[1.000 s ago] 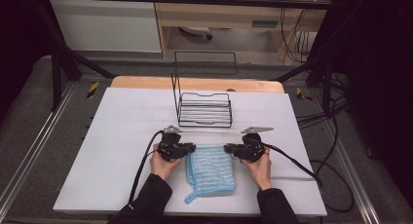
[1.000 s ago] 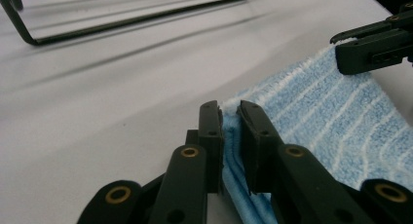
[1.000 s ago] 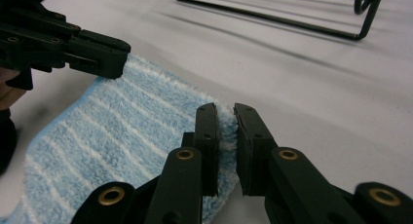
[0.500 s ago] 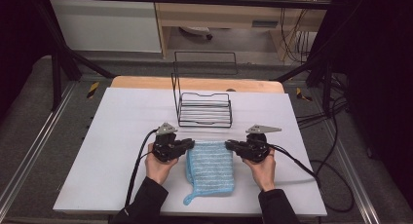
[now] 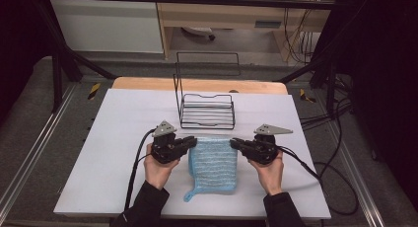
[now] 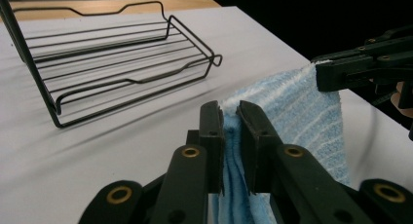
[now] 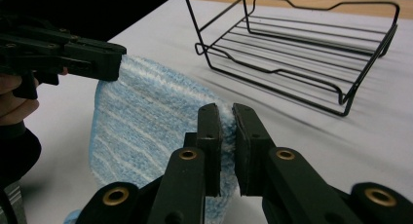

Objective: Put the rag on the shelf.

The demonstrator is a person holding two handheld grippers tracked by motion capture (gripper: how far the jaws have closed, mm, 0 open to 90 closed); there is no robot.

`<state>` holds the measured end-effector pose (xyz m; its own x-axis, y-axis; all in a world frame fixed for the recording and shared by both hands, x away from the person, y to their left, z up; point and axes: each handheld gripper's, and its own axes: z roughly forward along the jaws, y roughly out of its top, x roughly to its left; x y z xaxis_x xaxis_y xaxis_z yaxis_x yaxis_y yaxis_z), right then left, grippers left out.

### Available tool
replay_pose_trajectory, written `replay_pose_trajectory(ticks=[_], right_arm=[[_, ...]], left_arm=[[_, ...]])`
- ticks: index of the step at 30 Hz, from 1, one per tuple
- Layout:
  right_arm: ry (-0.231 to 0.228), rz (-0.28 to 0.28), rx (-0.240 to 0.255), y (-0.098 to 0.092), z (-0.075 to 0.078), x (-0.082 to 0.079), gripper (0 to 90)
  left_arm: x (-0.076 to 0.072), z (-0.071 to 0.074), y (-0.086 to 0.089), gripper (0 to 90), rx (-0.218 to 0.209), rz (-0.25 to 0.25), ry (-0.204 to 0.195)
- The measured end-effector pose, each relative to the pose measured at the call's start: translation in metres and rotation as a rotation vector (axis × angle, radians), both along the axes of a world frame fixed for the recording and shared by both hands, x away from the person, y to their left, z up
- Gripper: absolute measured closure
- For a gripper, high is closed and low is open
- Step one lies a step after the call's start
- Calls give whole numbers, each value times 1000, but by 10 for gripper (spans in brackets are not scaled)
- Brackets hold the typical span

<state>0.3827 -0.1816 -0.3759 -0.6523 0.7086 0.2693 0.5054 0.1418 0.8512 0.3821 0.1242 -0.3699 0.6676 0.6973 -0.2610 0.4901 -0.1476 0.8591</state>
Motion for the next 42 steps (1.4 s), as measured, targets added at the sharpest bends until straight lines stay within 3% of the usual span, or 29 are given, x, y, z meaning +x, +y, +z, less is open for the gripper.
replay_pose_trajectory(ticks=[15,24,30,42], right_arm=[[-144,-28,28,0,34,-12,829],[-231,-52,58,4,53,-16,830],[-288,-70,56,9,65,-16,831],[-385,-103,74,18,92,-15,831]], left_arm=[[-7,35,-1,803,-20,30,-119],[-7,50,2,802,-70,58,-181],[-5,59,3,803,-74,75,-213],[1,83,8,803,-134,109,-287]])
